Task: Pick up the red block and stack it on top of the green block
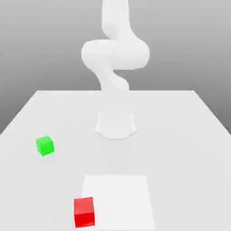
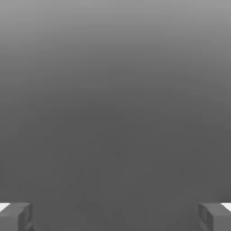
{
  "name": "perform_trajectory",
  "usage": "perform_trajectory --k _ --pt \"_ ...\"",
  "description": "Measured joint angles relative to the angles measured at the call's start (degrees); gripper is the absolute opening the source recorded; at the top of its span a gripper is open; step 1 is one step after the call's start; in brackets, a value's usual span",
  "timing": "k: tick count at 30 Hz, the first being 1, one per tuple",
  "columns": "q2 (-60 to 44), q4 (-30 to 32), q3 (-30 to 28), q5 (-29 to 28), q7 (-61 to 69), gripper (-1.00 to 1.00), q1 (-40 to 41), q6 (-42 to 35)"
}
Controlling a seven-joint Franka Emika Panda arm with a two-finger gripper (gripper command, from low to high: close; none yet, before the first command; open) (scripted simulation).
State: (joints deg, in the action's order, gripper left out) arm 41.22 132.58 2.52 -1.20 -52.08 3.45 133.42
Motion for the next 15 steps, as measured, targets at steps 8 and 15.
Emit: perform_trajectory --k 8,15 --pt "-15.05 2.59 7.03 -4.79 -20.9 0.0 9.89 5.29" --pt "-28.08 4.78 10.19 -9.35 -39.13 0.0 15.64 9.71"
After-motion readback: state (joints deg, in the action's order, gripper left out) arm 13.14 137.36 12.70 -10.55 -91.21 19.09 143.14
